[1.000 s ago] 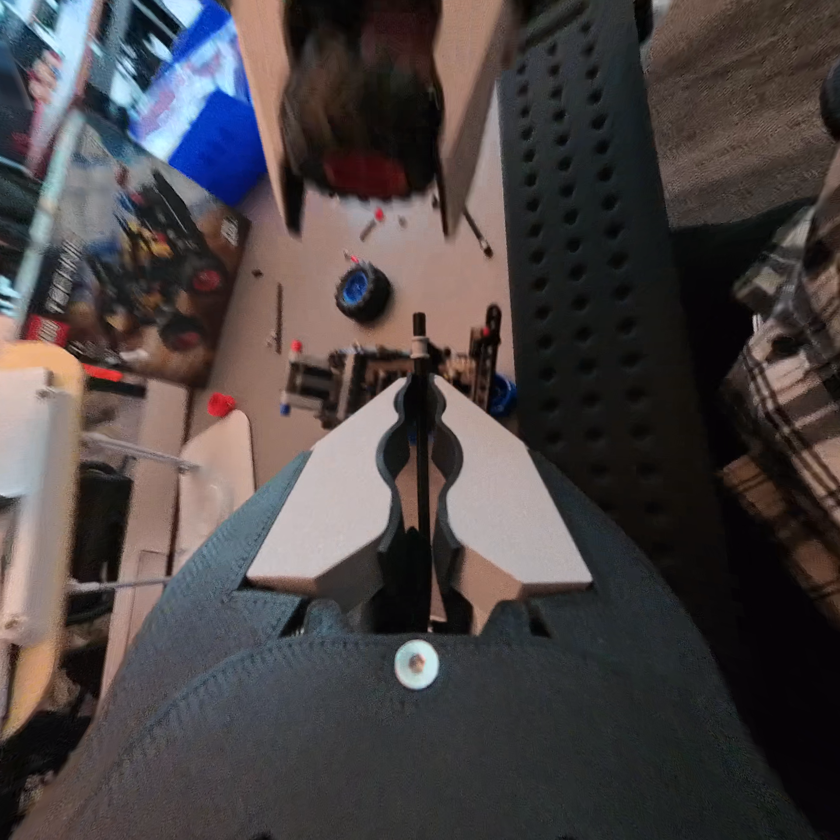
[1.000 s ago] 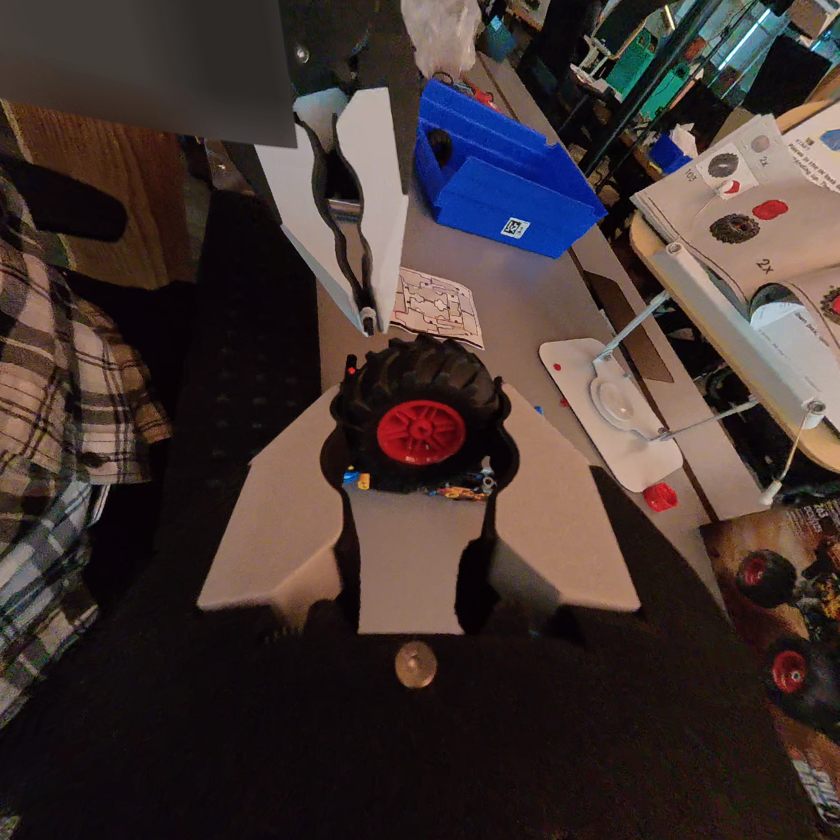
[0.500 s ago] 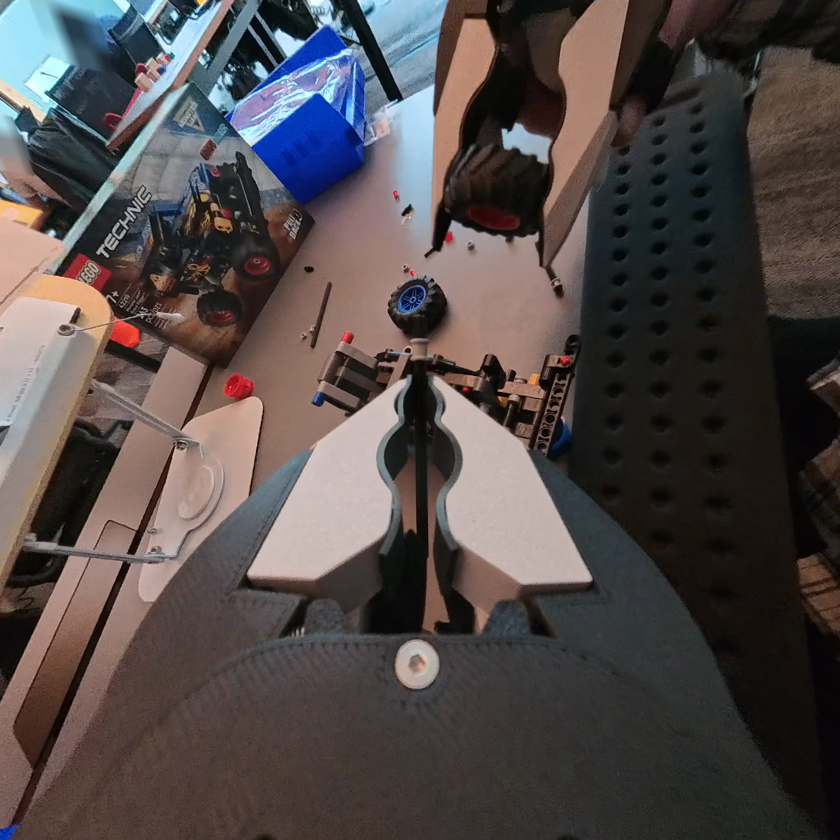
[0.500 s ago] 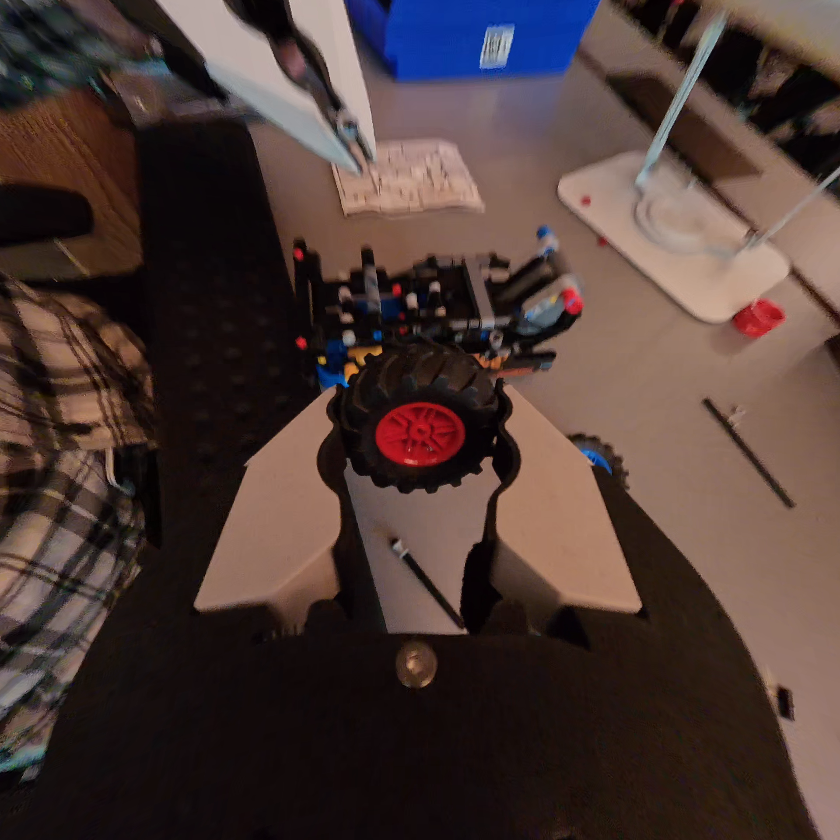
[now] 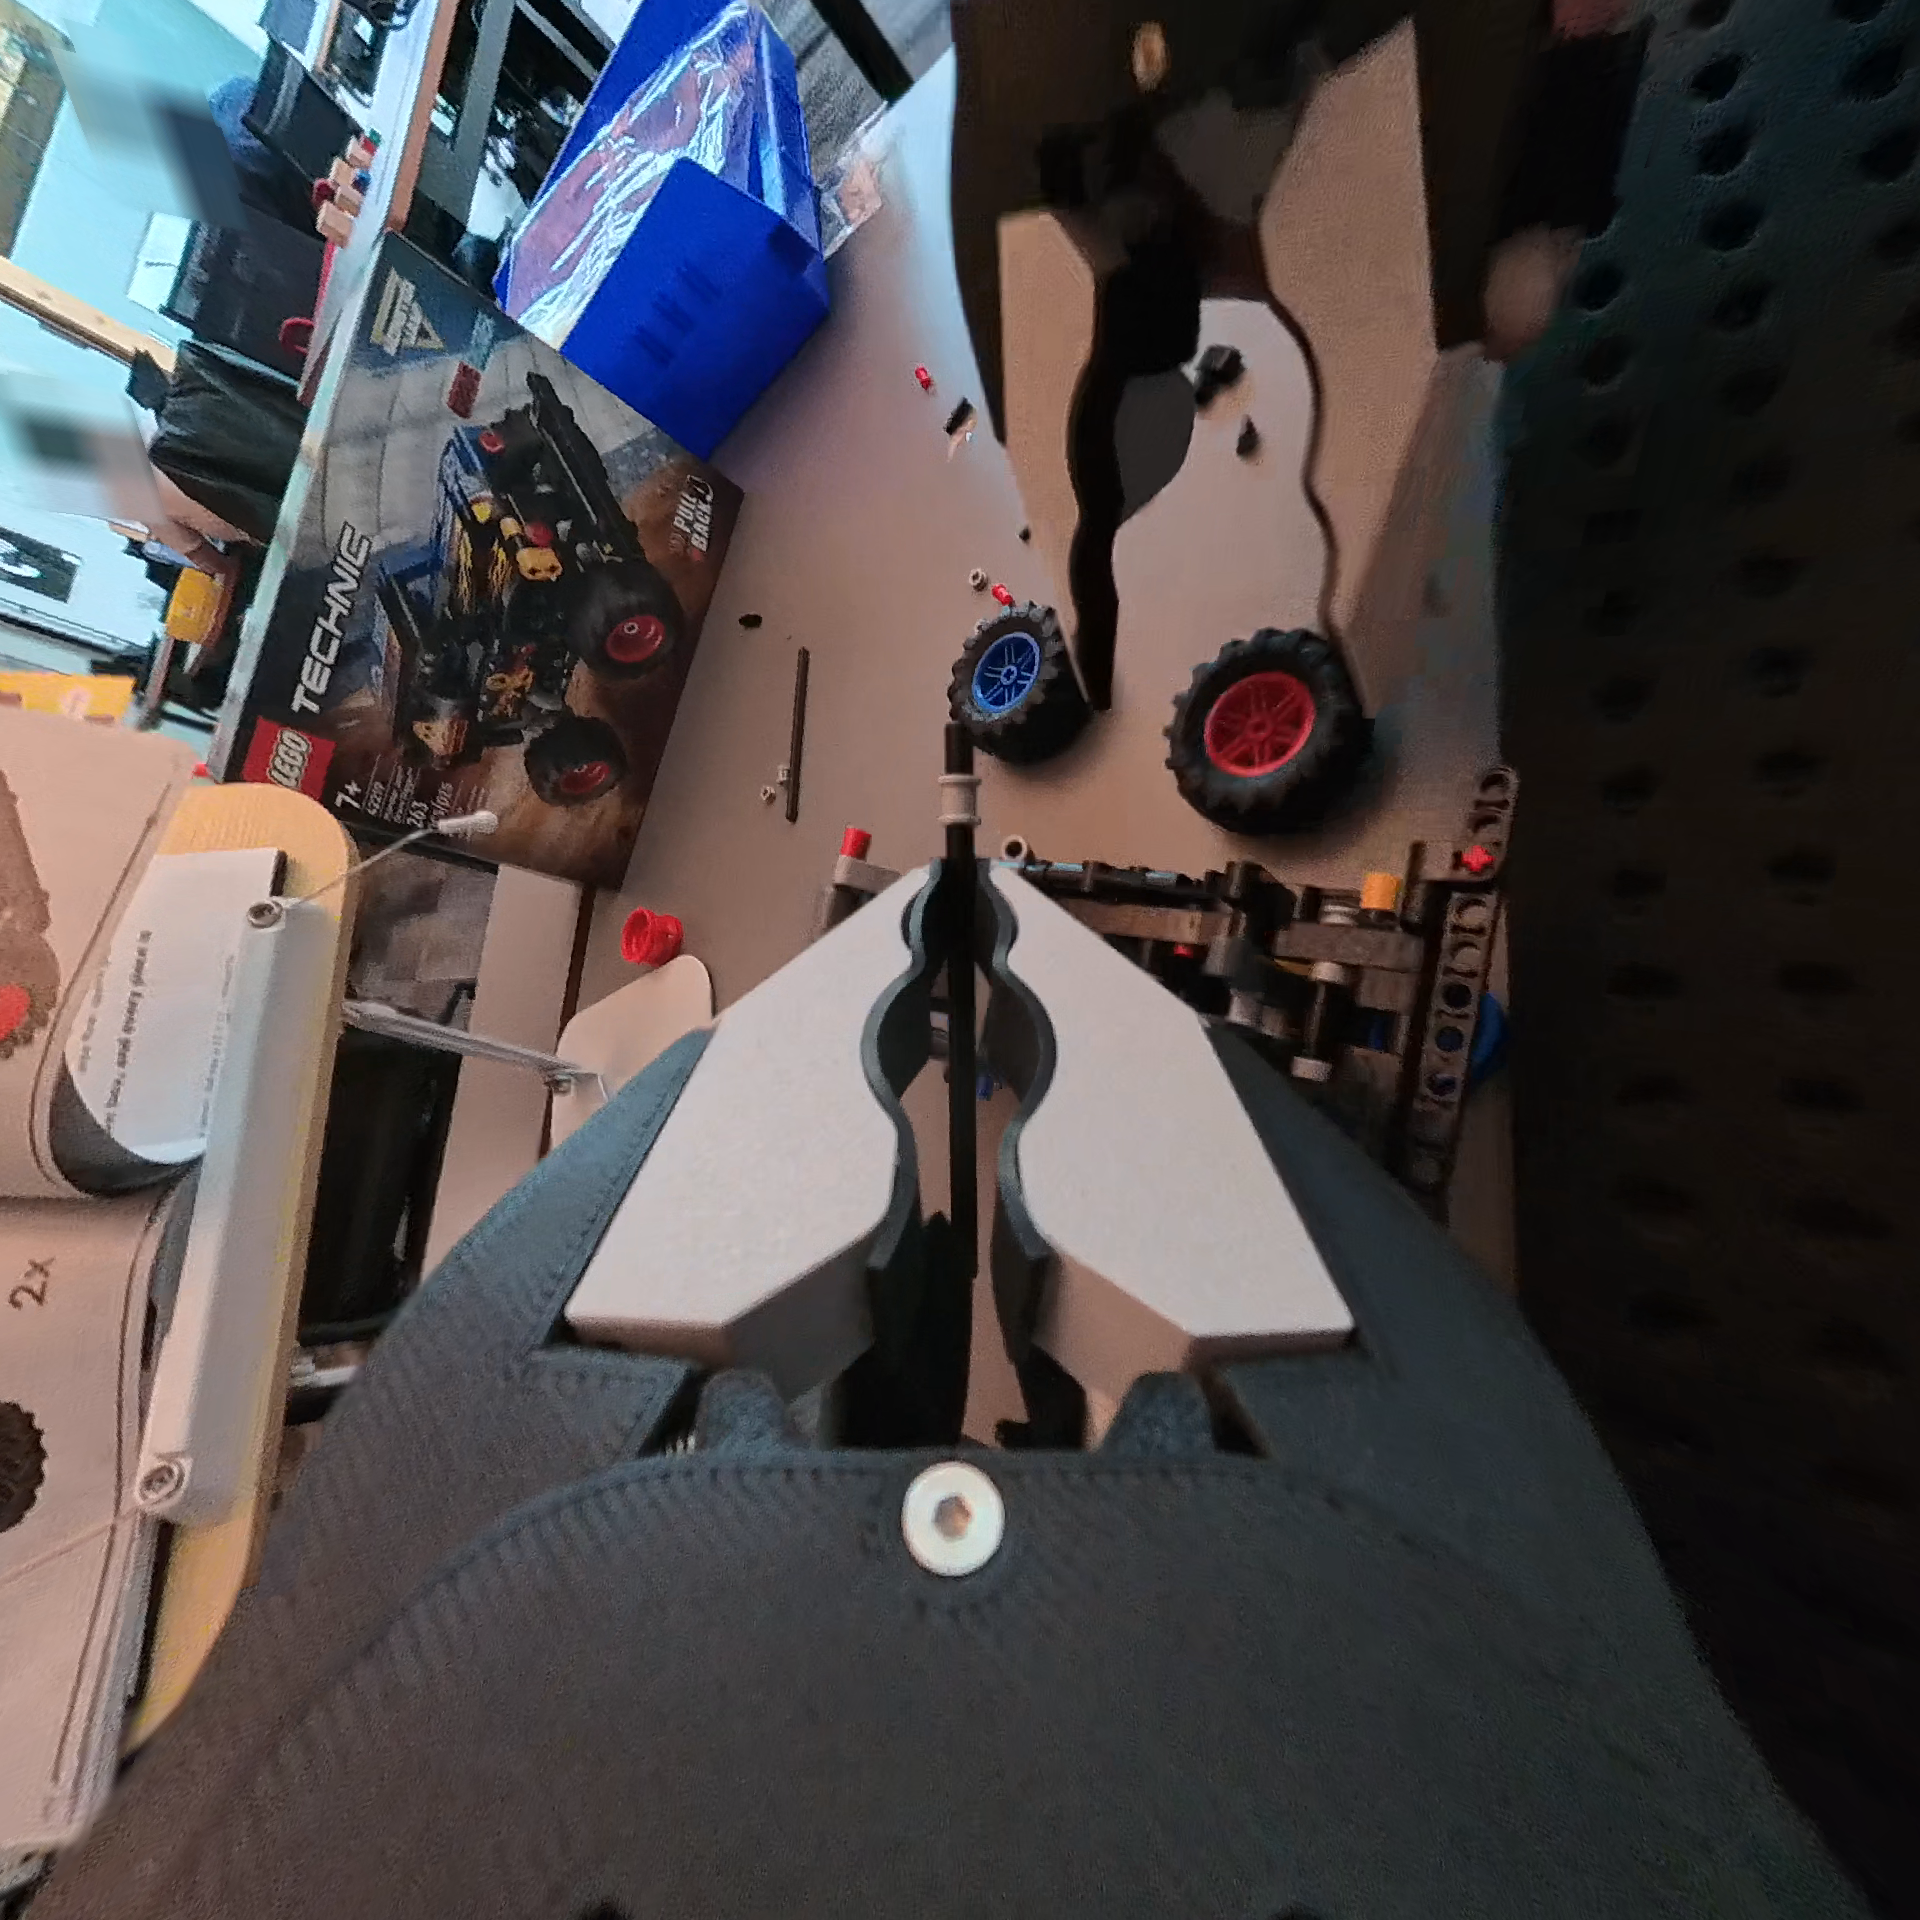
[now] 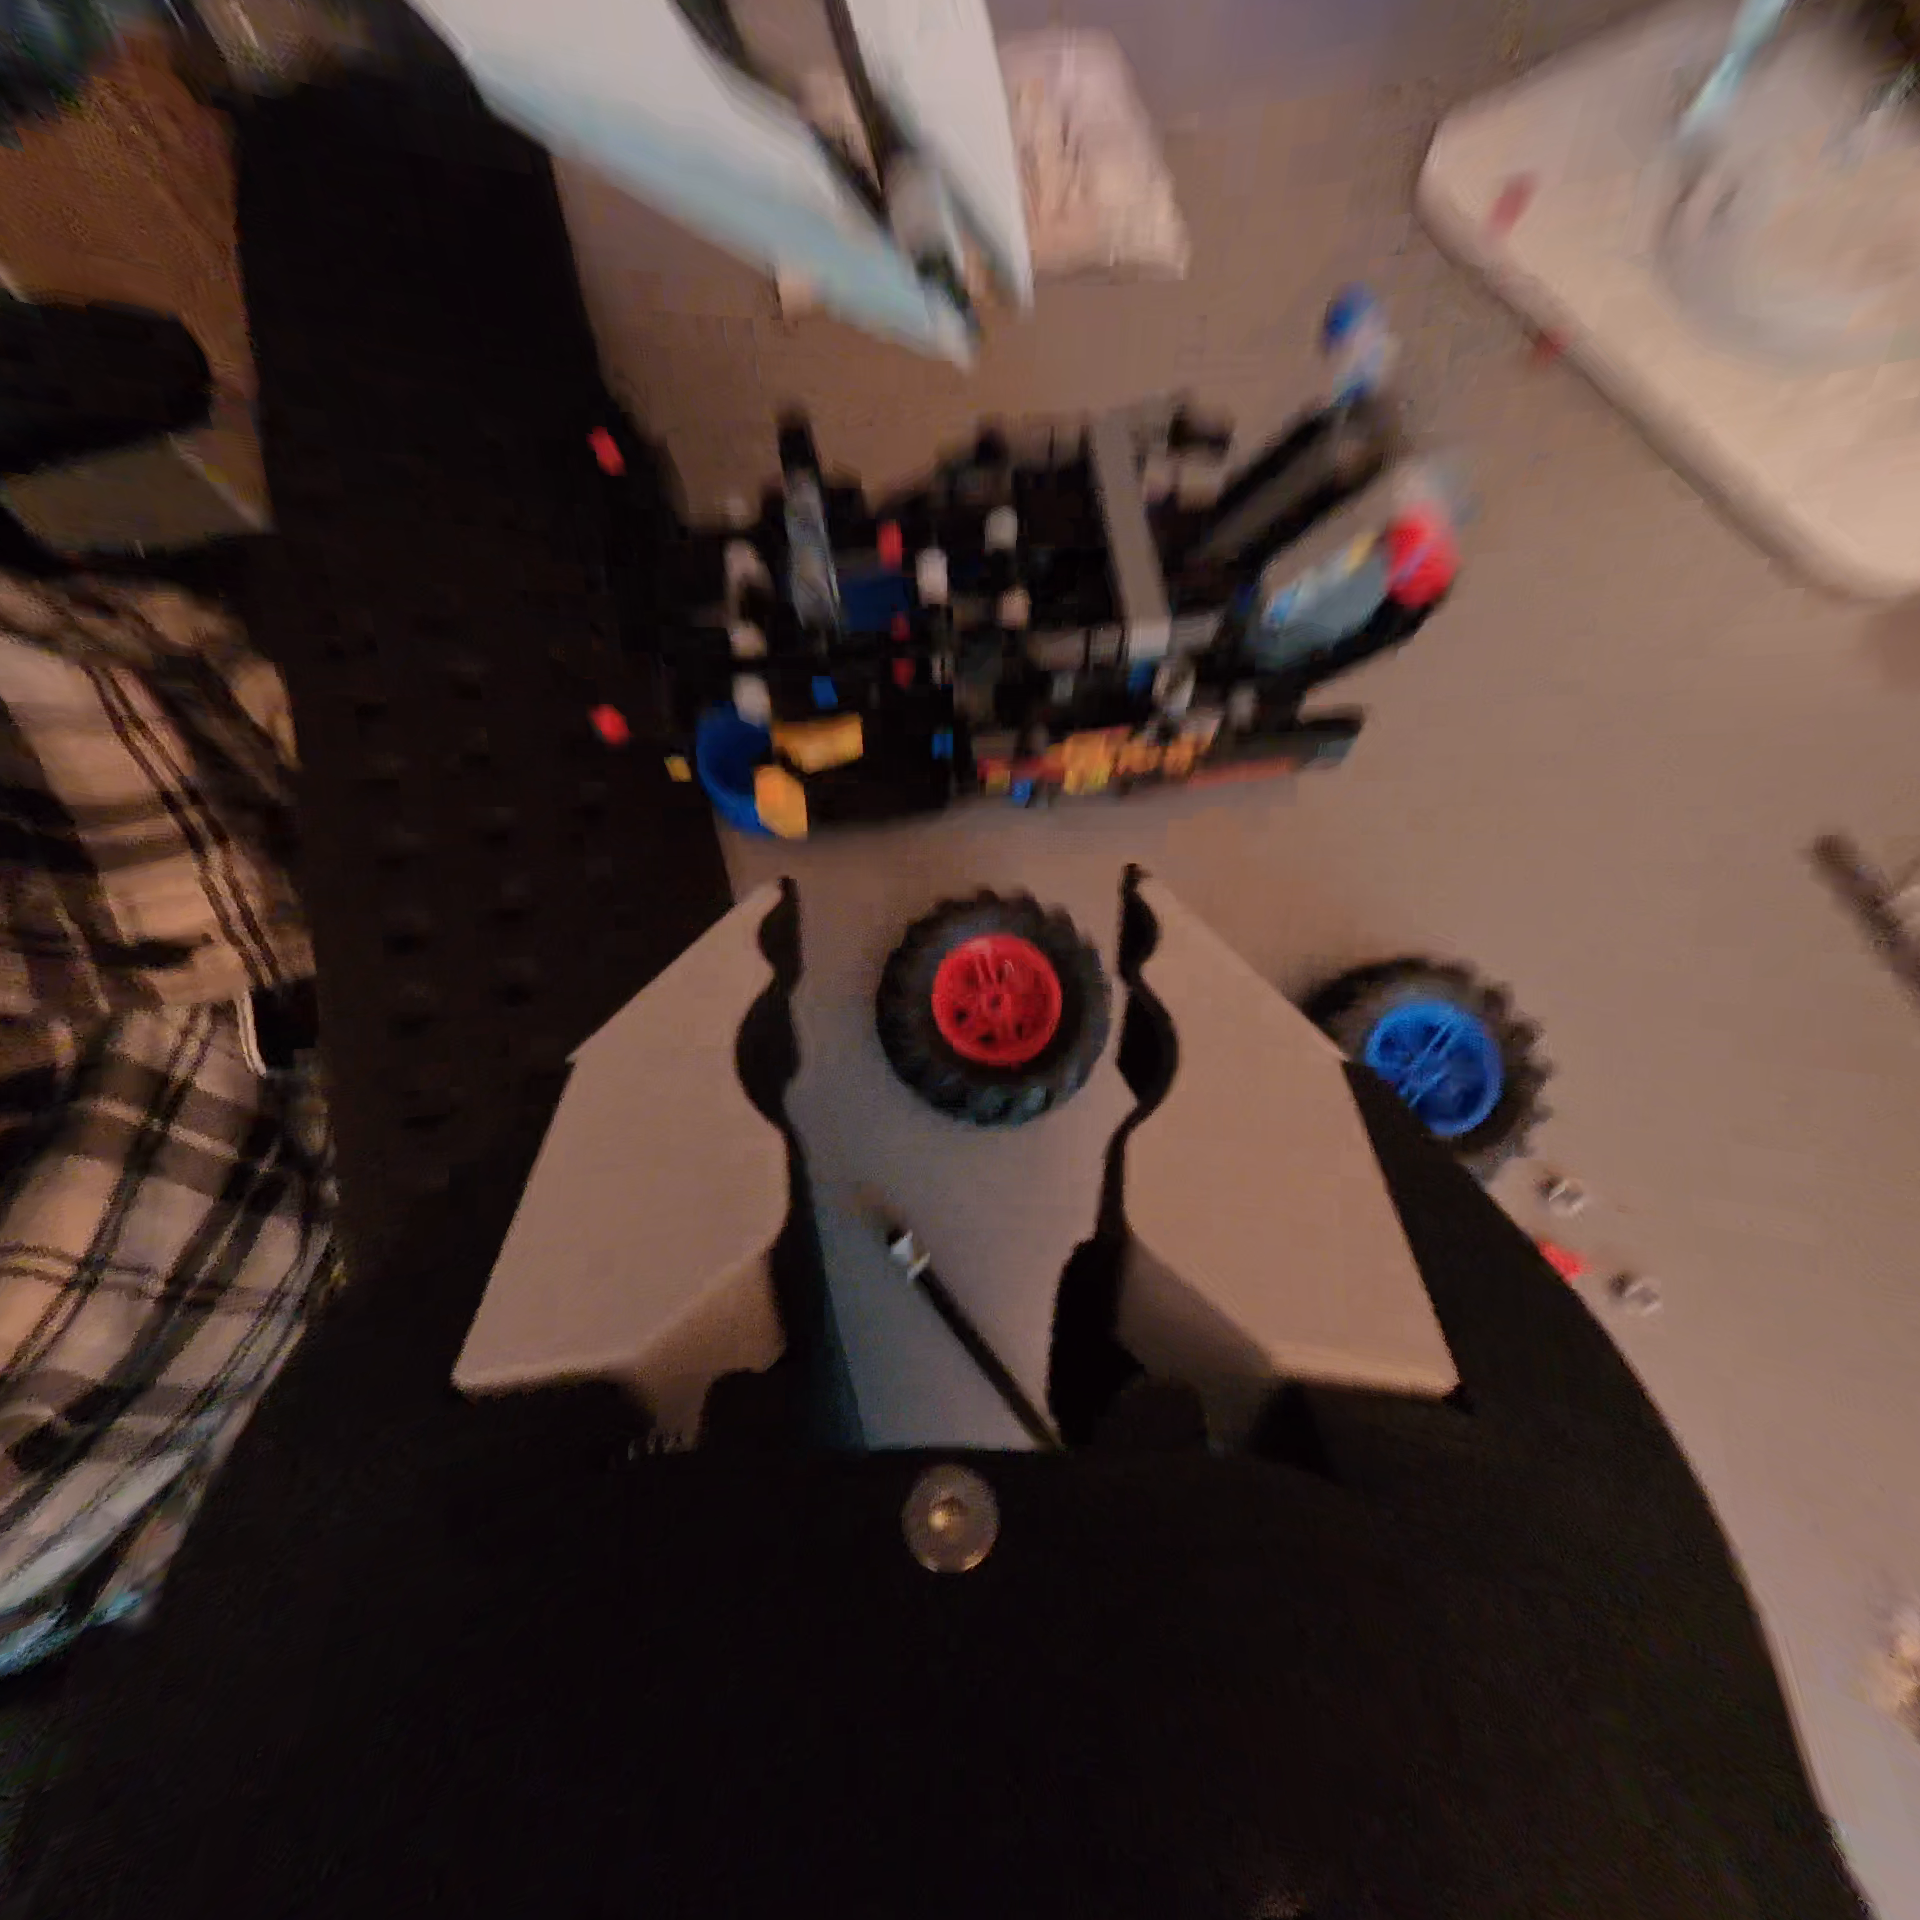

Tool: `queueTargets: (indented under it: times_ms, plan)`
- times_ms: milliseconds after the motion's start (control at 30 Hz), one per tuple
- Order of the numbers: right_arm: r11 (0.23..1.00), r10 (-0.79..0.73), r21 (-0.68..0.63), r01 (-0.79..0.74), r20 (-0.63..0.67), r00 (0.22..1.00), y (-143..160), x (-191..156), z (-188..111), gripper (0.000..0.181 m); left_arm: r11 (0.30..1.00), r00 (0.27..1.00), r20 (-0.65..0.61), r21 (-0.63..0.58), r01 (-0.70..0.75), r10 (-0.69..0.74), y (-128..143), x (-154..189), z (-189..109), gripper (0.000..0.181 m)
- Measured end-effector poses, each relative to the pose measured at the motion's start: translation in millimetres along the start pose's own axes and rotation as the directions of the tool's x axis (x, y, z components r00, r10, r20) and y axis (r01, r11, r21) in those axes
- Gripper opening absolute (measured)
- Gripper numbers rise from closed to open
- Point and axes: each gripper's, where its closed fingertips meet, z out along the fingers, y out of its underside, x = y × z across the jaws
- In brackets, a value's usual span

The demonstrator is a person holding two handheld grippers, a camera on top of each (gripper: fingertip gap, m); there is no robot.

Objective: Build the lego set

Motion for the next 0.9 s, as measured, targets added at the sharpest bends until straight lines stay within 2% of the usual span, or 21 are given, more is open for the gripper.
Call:
queueTargets:
  times_ms: [67, 100, 167, 300, 333, 367, 433, 500, 600, 733, 900]
  plan:
    - [0.981, -0.048, 0.186, 0.055, -0.043, 0.998, -38.5, -0.3, -18.2, 0.025, 1.0, 1.0, -0.006, 0.004, -0.023, 0.023, -5.3, -0.4, 5.1, 0.003]
    - [0.961, -0.072, 0.266, 0.081, -0.043, 0.996, -55.0, -4.1, -26.5, 0.015, 0.999, 0.999, -0.007, 0.005, -0.034, 0.034, -8.1, -0.9, 7.6, 0.003]
    - [0.938, -0.109, 0.318, 0.137, -0.106, 0.988, -72.5, -0.7, -34.7, 0.006, 0.997, 0.997, -0.008, -0.006, -0.073, 0.073, -11.0, -1.3, 13.5, 0.002]
    - [0.942, -0.148, 0.281, 0.183, -0.144, 0.979, -73.3, 6.1, -33.1, 0.006, 0.989, 0.991, 0.002, -0.061, -0.135, 0.136, -5.4, -5.1, 19.8, 0.004]
    - [0.947, -0.146, 0.264, 0.182, -0.15, 0.978, -70.9, 8.3, -33.3, 0.01, 0.987, 0.989, 0.005, -0.065, -0.145, 0.146, -6.0, -6.3, 19.7, 0.004]
    - [0.949, -0.141, 0.254, 0.186, -0.184, 0.973, -70.3, 12.8, -34.5, 0.024, 0.986, 0.988, 0.0, -0.067, -0.155, 0.156, -7.1, -5.3, 19.3, 0.004]
    - [0.953, -0.145, 0.226, 0.202, -0.244, 0.959, -69.4, 20.4, -36.0, 0.028, 0.985, 0.987, -0.024, -0.056, -0.16, 0.159, -11.5, 0.5, 20.0, 0.003]
    - [0.952, -0.158, 0.221, 0.212, -0.237, 0.959, -69.4, 17.9, -36.8, 0.021, 0.981, 0.985, -0.017, -0.089, -0.174, 0.174, -10.0, 0.3, 23.8, 0.003]
    - [0.948, -0.193, 0.214, 0.237, -0.206, 0.959, -68.2, 11.9, -30.6, 0.005, 0.985, 0.986, -0.031, -0.059, -0.164, 0.162, -19.3, 3.6, 27.4, 0.004]
    - [0.939, -0.214, 0.219, 0.266, -0.234, 0.948, -67.8, 16.3, -30.7, 0.004, 0.983, 0.985, -0.024, -0.067, -0.17, 0.168, -18.1, -0.6, 34.7, 0.003]
    - [0.928, -0.127, 0.326, 0.181, -0.18, 0.976, -65.0, 26.8, -44.5, 0.003, 0.991, 0.991, 0.01, -0.007, -0.133, 0.133, -26.5, -13.6, 36.9, 0.005]
